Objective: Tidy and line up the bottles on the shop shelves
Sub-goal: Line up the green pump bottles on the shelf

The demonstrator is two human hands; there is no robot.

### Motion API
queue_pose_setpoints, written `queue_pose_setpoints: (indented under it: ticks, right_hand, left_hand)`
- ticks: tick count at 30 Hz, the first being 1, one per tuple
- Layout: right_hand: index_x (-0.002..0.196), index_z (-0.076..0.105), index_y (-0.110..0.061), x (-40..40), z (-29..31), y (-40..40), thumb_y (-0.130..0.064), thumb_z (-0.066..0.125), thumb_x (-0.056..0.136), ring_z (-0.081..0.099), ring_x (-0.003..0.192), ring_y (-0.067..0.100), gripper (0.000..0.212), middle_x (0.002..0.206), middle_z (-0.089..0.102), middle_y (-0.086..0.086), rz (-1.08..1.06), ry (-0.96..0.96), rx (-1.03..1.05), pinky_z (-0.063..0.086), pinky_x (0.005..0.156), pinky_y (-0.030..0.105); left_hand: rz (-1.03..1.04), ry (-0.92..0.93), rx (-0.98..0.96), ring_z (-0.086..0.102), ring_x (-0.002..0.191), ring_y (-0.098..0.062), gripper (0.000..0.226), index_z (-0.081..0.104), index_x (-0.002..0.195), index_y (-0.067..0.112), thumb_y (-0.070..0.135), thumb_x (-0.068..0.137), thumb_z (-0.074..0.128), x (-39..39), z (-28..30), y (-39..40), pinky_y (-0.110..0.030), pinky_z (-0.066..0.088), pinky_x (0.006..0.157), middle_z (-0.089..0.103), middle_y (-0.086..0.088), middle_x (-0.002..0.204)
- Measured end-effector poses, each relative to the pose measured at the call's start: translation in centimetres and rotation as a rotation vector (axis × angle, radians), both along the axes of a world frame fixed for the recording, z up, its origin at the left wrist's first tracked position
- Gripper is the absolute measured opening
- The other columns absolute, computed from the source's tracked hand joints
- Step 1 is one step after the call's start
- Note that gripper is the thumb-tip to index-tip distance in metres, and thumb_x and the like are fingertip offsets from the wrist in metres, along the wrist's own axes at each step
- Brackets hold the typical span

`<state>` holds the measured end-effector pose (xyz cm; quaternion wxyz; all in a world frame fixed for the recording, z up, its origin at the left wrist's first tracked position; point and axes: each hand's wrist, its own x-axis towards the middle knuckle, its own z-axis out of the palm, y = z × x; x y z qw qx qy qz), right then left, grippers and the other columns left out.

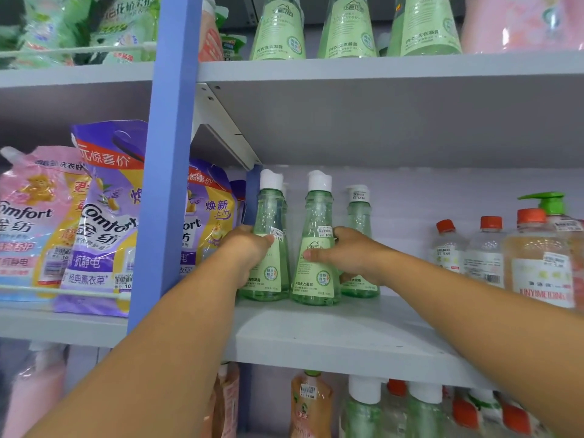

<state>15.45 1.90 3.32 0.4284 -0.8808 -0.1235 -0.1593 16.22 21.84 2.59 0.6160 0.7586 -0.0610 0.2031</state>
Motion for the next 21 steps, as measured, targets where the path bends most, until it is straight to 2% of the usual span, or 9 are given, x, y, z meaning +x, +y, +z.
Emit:
queue_pose_setpoints:
  ticks: [4,7,12,15,16,17,19,21]
  right_hand:
    - [0.125,0.055,-0.027,-0.4,0.0,-0.4,-0.041,0.082,0.085,0.072,0.100,0.017,0.050,0.116,0.072,-0.006,0.009,0.045,-0.004,0.062,0.084,0.045]
    - [0.127,0.050,-0.029,-0.6,-0.1,-0.4,-0.043,0.084,0.082,0.070,0.103,0.016,0.057,0.117,0.069,-0.009,-0.011,0.064,-0.032,0.061,0.087,0.049]
    - [0.128,0.050,-0.029,-1.3,0.1,0.2,-0.045,0.083,0.083,0.068,0.104,0.015,0.058,0.120,0.067,-0.010,-0.010,0.080,-0.026,0.060,0.090,0.049]
    - [0.108,0.057,-0.036,-2.8,-0.3,0.3,-0.048,0.078,0.087,0.064,0.096,0.012,0.032,0.101,0.062,-0.016,-0.058,0.061,-0.116,0.061,0.090,0.044]
    - [0.112,0.059,-0.032,-3.5,-0.3,-0.1,-0.050,0.076,0.087,0.063,0.093,0.012,0.035,0.096,0.059,-0.016,-0.083,0.039,-0.154,0.061,0.087,0.041]
    - [0.125,0.059,-0.026,-4.4,-0.2,-0.9,-0.052,0.075,0.087,0.064,0.093,0.013,0.049,0.097,0.059,-0.014,-0.116,0.017,-0.179,0.061,0.083,0.038]
    - [0.145,0.049,-0.019,-6.7,0.3,-3.5,-0.053,0.075,0.087,0.067,0.099,0.020,0.072,0.115,0.064,-0.002,-0.179,-0.029,-0.187,0.062,0.083,0.039]
    - [0.141,0.053,-0.021,-9.8,1.1,-7.5,-0.049,0.075,0.087,0.071,0.101,0.022,0.064,0.122,0.066,0.002,-0.203,-0.092,-0.175,0.063,0.085,0.040]
  left_hand:
    - [-0.012,0.012,-0.019,0.064,0.106,-0.029,0.038,0.058,0.137,0.016,0.029,0.102,0.063,-0.2,-0.1,-0.2,-0.038,0.051,0.090,0.066,-0.008,0.121]
    - [-0.013,0.006,-0.017,0.062,0.086,-0.020,0.029,0.058,0.119,0.022,0.033,0.096,0.072,-0.2,-0.1,-0.2,-0.034,0.049,0.083,0.064,-0.001,0.104]
    - [0.014,-0.005,0.026,0.068,0.106,-0.033,0.041,0.060,0.127,0.016,0.029,0.091,0.079,0.4,-0.3,0.2,-0.047,0.055,0.100,0.071,-0.010,0.116]
    - [0.047,-0.006,0.085,0.066,0.111,-0.038,0.047,0.061,0.131,0.011,0.027,0.091,0.079,0.5,-0.5,0.2,-0.051,0.054,0.101,0.070,-0.016,0.122]
    - [0.103,-0.024,0.123,0.064,0.114,-0.040,0.050,0.060,0.133,0.009,0.028,0.091,0.078,0.4,-0.5,0.2,-0.051,0.053,0.102,0.067,-0.018,0.126]
    - [0.190,-0.072,0.157,0.062,0.116,-0.042,0.053,0.058,0.136,0.008,0.029,0.091,0.077,0.0,-0.4,0.0,-0.050,0.052,0.102,0.064,-0.020,0.130]
    - [0.387,-0.281,0.172,0.060,0.113,-0.042,0.052,0.056,0.136,0.010,0.027,0.091,0.075,-1.5,-0.2,-0.3,-0.047,0.051,0.095,0.060,-0.021,0.129]
    - [0.507,-0.523,0.171,0.058,0.103,-0.037,0.041,0.061,0.128,0.013,0.024,0.090,0.072,-3.5,0.0,-1.6,-0.046,0.048,0.086,0.060,-0.016,0.117]
